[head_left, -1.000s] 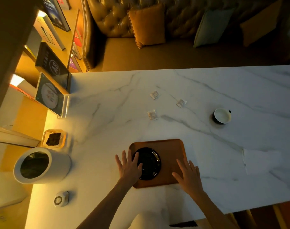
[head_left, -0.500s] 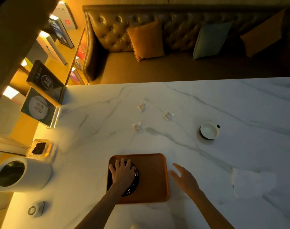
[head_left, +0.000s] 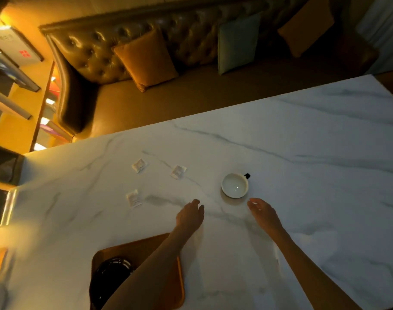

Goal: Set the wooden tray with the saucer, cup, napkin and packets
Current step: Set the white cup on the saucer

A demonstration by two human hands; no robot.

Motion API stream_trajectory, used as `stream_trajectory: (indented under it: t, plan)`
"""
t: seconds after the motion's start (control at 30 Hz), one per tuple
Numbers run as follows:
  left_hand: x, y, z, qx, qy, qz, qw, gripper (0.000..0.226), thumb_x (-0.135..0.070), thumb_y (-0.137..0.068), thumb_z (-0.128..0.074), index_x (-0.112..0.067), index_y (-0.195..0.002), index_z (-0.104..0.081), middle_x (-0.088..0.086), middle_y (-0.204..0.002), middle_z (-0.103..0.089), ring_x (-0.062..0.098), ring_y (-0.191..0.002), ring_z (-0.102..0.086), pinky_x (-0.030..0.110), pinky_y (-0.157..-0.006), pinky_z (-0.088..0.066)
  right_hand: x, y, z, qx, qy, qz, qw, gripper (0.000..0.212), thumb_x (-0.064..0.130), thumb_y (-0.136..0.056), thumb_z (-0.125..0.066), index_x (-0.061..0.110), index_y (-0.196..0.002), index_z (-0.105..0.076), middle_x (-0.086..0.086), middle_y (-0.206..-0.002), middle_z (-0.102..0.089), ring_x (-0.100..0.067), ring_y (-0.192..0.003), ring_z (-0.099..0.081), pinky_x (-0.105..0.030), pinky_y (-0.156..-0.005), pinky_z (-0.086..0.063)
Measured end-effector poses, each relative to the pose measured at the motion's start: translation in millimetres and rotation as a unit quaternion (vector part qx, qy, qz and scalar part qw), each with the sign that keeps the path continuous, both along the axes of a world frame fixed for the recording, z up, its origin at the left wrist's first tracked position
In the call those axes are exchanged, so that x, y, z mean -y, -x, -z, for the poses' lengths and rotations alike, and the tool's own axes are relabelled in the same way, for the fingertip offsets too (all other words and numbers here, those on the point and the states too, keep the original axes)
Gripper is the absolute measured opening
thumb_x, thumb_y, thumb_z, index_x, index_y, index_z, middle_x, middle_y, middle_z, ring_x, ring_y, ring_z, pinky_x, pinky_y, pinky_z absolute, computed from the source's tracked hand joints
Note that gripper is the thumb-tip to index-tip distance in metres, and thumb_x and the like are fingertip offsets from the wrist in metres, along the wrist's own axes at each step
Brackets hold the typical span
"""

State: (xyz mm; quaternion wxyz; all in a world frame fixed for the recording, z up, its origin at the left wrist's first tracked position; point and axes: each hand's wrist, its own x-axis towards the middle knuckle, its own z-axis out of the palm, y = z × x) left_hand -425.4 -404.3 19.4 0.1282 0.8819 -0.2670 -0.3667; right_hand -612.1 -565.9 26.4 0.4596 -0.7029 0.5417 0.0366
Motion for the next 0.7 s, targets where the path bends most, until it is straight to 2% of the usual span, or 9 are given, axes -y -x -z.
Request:
stream_trajectory:
  t: [0.13, 0.27, 0.33, 0.47, 0.53, 0.57, 0.7]
  plan:
    - [59, -5, 8, -0.070, 0.016, -0.046, 0.996, 0.043, -0.031, -0.100, -0.043, -0.008, -0.137, -0.045, 0.016, -0.131, -0.061, 0.034, -0.125, -0.053, 0.041, -0.106, -0.041, 42, -24, 12, 0.004, -0.041, 0.036, 0.999, 0.044, 0.039, -0.097, -0.047, 0.011, -0.131, -0.054, -0.012, -0.131, -0.060, -0.030, -0.114, -0.060, -0.043, -0.100, -0.046]
    - [96, 0, 17, -0.125, 0.036, -0.085, 0.988, 0.054, -0.030, -0.101, -0.042, -0.004, -0.148, -0.030, 0.018, -0.151, -0.040, 0.032, -0.139, -0.038, 0.040, -0.116, -0.030, 58, -48, 25, 0.010, -0.079, 0.031, 0.996, 0.047, 0.036, -0.099, -0.044, 0.004, -0.133, -0.049, -0.020, -0.132, -0.056, -0.036, -0.123, -0.052, -0.042, -0.103, -0.040]
    - [111, 4, 23, -0.146, 0.056, -0.092, 0.983, 0.056, -0.027, -0.102, -0.041, 0.000, -0.148, -0.027, 0.020, -0.154, -0.034, 0.033, -0.141, -0.036, 0.042, -0.117, -0.029, 58, -55, 31, 0.022, -0.090, 0.031, 0.995, 0.044, 0.032, -0.099, -0.043, 0.007, -0.136, -0.047, -0.019, -0.132, -0.057, -0.033, -0.120, -0.054, -0.043, -0.100, -0.043]
    - [128, 12, 26, -0.219, 0.097, -0.119, 0.964, 0.045, -0.021, -0.098, -0.048, -0.002, -0.138, -0.037, 0.022, -0.137, -0.049, 0.038, -0.124, -0.050, 0.049, -0.102, -0.046, 47, -56, 43, 0.079, -0.147, 0.107, 0.980, 0.045, 0.020, -0.096, -0.051, 0.020, -0.140, -0.043, -0.013, -0.112, -0.061, -0.033, -0.102, -0.061, -0.049, -0.088, -0.053]
    - [131, 14, 22, -0.272, 0.112, -0.167, 0.941, 0.047, -0.019, -0.096, -0.053, -0.005, -0.138, -0.035, 0.022, -0.134, -0.048, 0.036, -0.116, -0.053, 0.044, -0.083, -0.051, 42, -57, 44, 0.100, -0.155, 0.141, 0.973, 0.052, 0.009, -0.093, -0.051, 0.025, -0.142, -0.040, -0.015, -0.111, -0.061, -0.039, -0.100, -0.063, -0.051, -0.083, -0.057]
    - [130, 14, 18, -0.297, 0.119, -0.190, 0.928, 0.048, -0.017, -0.095, -0.055, -0.005, -0.138, -0.035, 0.023, -0.134, -0.047, 0.033, -0.111, -0.053, 0.042, -0.078, -0.051, 39, -58, 43, 0.108, -0.157, 0.154, 0.969, 0.055, 0.005, -0.092, -0.051, 0.026, -0.142, -0.040, -0.014, -0.112, -0.061, -0.039, -0.101, -0.063, -0.051, -0.082, -0.058]
    - [110, 11, 9, -0.334, 0.132, -0.234, 0.903, 0.049, -0.014, -0.094, -0.056, -0.002, -0.136, -0.034, 0.022, -0.132, -0.046, 0.028, -0.106, -0.051, 0.043, -0.085, -0.053, 23, -62, 38, 0.127, -0.155, 0.171, 0.965, 0.057, -0.002, -0.087, -0.052, 0.022, -0.138, -0.047, -0.013, -0.117, -0.060, -0.032, -0.102, -0.061, -0.049, -0.079, -0.059]
